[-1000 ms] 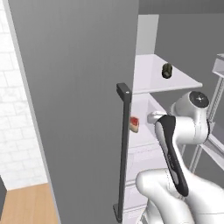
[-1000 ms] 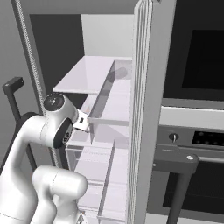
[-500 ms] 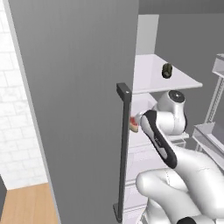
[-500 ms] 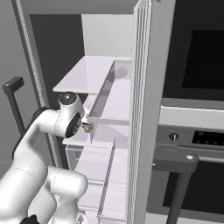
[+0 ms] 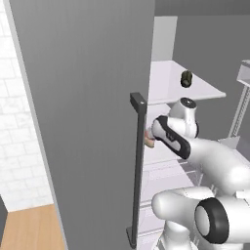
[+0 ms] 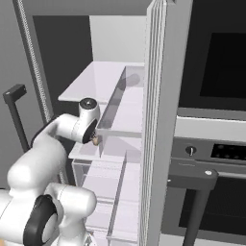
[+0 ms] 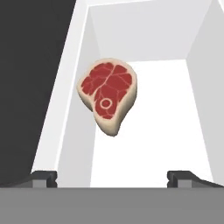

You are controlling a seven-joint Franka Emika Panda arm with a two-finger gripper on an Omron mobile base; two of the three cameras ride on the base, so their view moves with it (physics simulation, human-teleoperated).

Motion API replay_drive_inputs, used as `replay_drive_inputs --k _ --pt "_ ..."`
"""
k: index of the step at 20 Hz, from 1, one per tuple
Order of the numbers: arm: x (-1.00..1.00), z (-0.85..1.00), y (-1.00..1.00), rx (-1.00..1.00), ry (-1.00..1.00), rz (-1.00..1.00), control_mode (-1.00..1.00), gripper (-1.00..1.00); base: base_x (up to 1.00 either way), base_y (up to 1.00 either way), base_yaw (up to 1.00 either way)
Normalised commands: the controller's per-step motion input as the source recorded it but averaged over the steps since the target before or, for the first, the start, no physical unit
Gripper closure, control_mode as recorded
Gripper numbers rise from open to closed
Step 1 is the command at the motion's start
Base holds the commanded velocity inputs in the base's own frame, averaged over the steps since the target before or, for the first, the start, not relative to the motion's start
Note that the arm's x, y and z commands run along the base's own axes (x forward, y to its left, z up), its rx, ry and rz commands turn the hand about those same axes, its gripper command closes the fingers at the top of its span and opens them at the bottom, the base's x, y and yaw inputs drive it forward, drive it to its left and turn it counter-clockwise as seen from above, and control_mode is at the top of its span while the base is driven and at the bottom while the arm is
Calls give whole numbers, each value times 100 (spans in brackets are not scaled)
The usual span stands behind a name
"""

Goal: Place one cucumber and one steak in each tupperware on the nearby counter, to pack two identical lunches.

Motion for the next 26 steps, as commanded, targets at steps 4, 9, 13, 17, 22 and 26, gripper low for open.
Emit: replay_drive_inputs --k 4,9,13,17,22,26 --pt "49 -22 8 -7 7 0 -100 -100 0 0 0" --pt "16 -47 3 -6 14 -3 -100 -100 0 0 0" --pt "31 -22 -10 2 20 -1 -100 -100 0 0 0" --pt "13 0 -30 5 3 2 -100 -100 0 0 0" --pt "13 0 9 1 0 0 -100 -100 0 0 0" --pt "-8 -24 62 -4 1 0 -100 -100 0 0 0"
